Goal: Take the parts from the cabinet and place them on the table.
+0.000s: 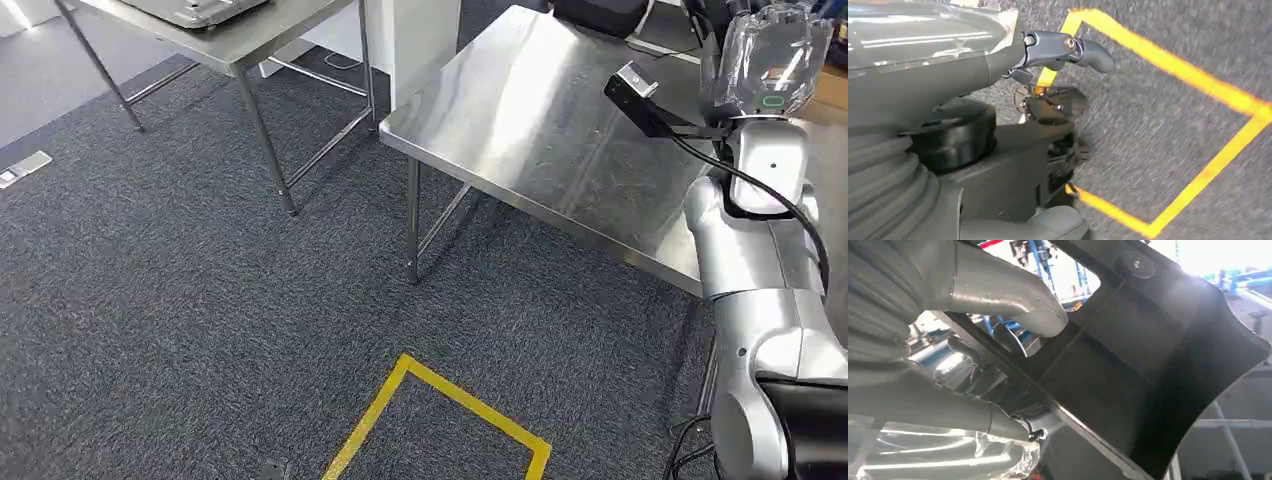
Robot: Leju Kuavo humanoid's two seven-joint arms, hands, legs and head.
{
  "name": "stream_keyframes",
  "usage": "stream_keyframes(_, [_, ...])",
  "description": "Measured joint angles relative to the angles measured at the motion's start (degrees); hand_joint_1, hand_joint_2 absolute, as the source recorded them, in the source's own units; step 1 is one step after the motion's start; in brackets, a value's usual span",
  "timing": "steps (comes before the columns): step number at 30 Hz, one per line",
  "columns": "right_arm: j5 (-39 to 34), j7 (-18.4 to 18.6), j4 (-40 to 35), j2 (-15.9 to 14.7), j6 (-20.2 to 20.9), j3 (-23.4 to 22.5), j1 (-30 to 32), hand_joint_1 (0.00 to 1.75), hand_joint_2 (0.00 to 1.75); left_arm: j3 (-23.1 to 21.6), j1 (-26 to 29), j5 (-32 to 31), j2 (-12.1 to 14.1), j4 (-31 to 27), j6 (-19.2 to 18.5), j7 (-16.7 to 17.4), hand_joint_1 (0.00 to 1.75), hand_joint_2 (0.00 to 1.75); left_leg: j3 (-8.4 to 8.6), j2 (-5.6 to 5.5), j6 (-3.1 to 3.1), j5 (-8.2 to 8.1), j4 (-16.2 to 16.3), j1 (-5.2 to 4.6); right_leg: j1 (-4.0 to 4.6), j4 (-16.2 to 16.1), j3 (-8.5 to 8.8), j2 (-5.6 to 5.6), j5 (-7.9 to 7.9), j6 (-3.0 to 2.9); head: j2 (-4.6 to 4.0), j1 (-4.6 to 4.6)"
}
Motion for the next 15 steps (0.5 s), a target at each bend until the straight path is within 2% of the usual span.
stream_keyframes(1, [0.00,0.00,0.20,-0.02,0.00,0.02,0.13,1.75,1.75,0.00,0.01,0.00,0.00,0.00,0.00,0.00,0.00,1.75,-0.03,0.60,0.00,0.00,0.02,0.00,-0.10,2.07,-0.89,-0.06,-0.42,0.36,0.00,0.06])
stream_keyframes(2, [0.00,0.00,0.42,-0.07,0.00,0.07,0.19,1.75,1.75,0.02,0.01,0.02,0.02,0.00,0.00,0.00,0.00,1.75,-0.02,1.30,-0.05,-0.04,0.03,0.00,-0.20,1.15,-0.33,-0.19,0.08,0.79,0.00,0.02])
stream_keyframes(3, [0.00,0.00,0.50,-0.09,0.00,0.13,0.17,1.75,1.75,0.02,-0.01,0.02,0.00,0.00,-0.02,0.00,0.00,1.75,0.01,1.92,-0.09,-0.06,0.05,0.00,-0.29,-2.30,1.68,-0.47,1.37,1.30,0.00,0.02])
stream_keyframes(4, [0.00,0.00,0.50,-0.09,-0.02,0.13,0.06,1.75,1.75,0.04,-0.03,0.02,-0.02,-0.02,-0.11,0.00,0.00,1.75,0.11,2.60,-0.21,-0.15,0.07,0.01,-0.32,-8.30,4.94,-1.13,3.43,1.85,0.00,0.02])
stream_keyframes(5, [0.00,0.00,0.50,-0.09,-0.02,0.15,-0.11,1.75,1.75,0.04,-0.04,0.02,-0.04,-0.04,-0.15,0.00,0.00,1.75,0.23,3.10,-0.43,-0.29,0.11,-0.02,-0.28,-13.81,7.97,-2.81,5.12,2.09,0.00,0.06])
stream_keyframes(6, [0.00,0.00,0.50,-0.09,-0.02,0.15,-0.37,1.75,1.75,0.04,-0.05,0.02,0.02,-0.04,-0.13,0.00,0.00,1.75,0.27,3.57,-0.68,-0.46,0.20,-0.54,0.11,-17.17,9.52,-6.06,5.28,1.66,0.00,0.18])
stream_keyframes(7, [0.02,0.00,0.50,0.07,-0.04,0.17,-0.44,1.75,1.75,0.04,-0.05,0.02,-0.07,-0.04,-0.13,0.00,0.00,1.75,0.22,4.02,-1.03,-0.60,0.21,-0.80,0.51,-17.07,10.09,-5.08,5.66,1.06,0.00,0.00])
stream_keyframes(10, [0.00,-0.09,0.70,-0.20,-0.07,0.17,-0.31,1.75,1.75,0.07,-0.04,0.07,0.00,-0.06,-0.24,0.00,0.00,1.75,0.63,5.99,-1.75,-0.79,0.14,-0.69,0.50,-17.05,9.47,-2.93,5.92,0.02,0.00,-0.15])
stream_keyframes(11, [0.00,-0.09,0.70,-0.15,-0.09,0.17,-0.33,1.75,1.75,0.07,-0.11,0.07,0.00,-0.09,-0.26,0.02,0.00,1.75,0.00,4.79,-2.31,-1.39,0.61,-0.27,-0.29,-17.31,9.64,-2.33,6.20,-0.49,0.00,-0.15])
stream_keyframes(12, [0.07,-0.04,0.70,-0.02,-0.11,0.17,-0.43,1.75,1.75,0.07,-0.10,0.07,-0.02,-0.09,-0.28,-0.02,0.00,1.75,-0.69,2.05,-2.50,-2.89,2.39,-0.03,-0.25,-17.30,9.61,-1.72,6.21,-0.70,0.00,-0.46])
stream_keyframes(13, [0.11,0.07,0.70,0.07,-0.11,0.17,-0.40,1.75,1.75,0.07,0.00,0.09,-0.04,-0.09,-0.35,-0.02,0.00,1.75,-2.50,0.23,-2.75,-5.28,6.58,0.25,-0.25,-17.26,9.63,-1.26,6.24,-1.21,0.00,-0.50])
stream_keyframes(14, [0.11,0.28,0.74,0.41,-0.11,0.17,-0.33,1.75,1.75,0.07,0.14,0.13,-0.04,-0.09,-0.33,-0.02,0.00,1.75,-4.76,-0.45,-3.02,-7.40,11.37,0.33,-0.26,-17.26,9.59,-0.63,6.28,-1.31,0.00,-0.50])
stream_keyframes(15, [0.13,0.28,0.79,0.57,-0.11,0.22,-0.20,1.75,1.75,0.07,0.28,0.29,-0.02,-0.09,-0.35,-0.02,0.00,1.75,-6.84,-0.66,-3.24,-8.90,15.59,0.33,-0.20,-17.26,9.54,0.02,6.34,-1.45,0.00,-0.53])
